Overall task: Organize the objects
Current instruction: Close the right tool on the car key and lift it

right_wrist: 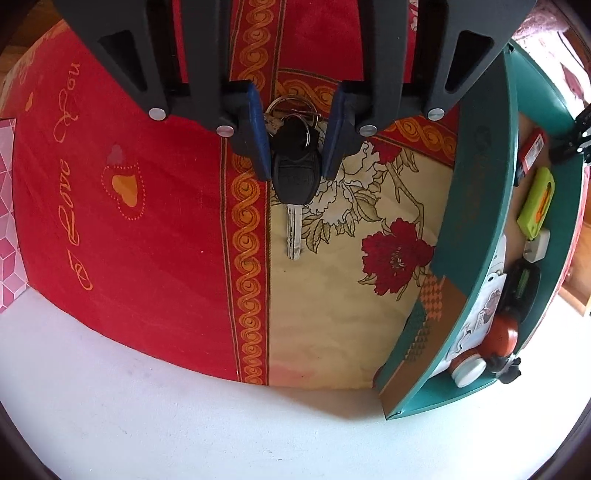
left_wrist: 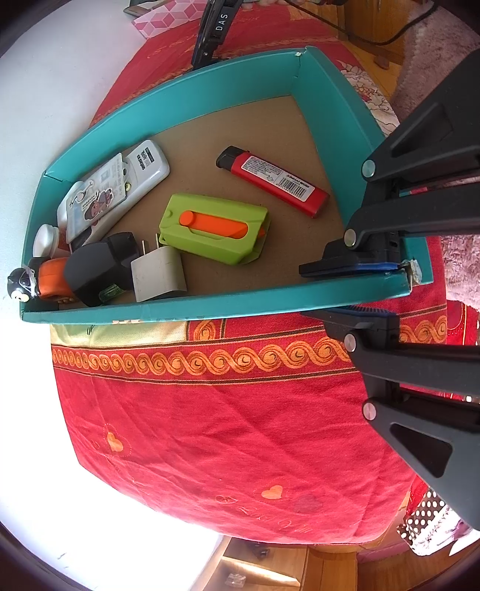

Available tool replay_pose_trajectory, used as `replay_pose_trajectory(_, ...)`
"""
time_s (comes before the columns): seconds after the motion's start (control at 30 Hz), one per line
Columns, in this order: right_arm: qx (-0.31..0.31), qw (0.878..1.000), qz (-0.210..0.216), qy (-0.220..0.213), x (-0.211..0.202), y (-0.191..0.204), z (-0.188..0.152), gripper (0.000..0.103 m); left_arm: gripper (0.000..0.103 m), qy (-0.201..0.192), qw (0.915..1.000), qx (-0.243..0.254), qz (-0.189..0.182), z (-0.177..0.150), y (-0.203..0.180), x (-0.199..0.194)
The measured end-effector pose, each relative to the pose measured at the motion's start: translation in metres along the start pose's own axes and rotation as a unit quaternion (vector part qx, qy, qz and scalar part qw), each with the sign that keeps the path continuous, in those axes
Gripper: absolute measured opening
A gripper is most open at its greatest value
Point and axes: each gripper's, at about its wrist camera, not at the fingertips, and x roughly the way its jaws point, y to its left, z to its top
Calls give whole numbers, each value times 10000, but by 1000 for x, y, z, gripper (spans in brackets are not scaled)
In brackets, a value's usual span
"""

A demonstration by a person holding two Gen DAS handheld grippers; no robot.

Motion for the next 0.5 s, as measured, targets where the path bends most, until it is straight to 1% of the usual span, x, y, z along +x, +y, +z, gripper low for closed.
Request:
replay_pose_trajectory(0.1,84,9998,158,-49,-5,-3,-1,29,11,7,10000,21,4,-1,0,0)
replay_pose_trajectory(0.2,142,9996,186,-147,-13,0,-4,29,12,13,10000,54,1,0,-1,0)
replay_pose_trajectory(0.33,244,9988,357,-211,-25,0,-9,29,12,8,10000,78,-12,0,-2,0)
replay_pose_trajectory(0.47,166,9983,444,-341,-44,7,-10,29,12,1,10000,71,-26,0,-2,1)
replay_pose_trajectory(0.5,142,9982,460,-361,-47,4,-8,29,12,-3,10000,65,-34,0,-1,1)
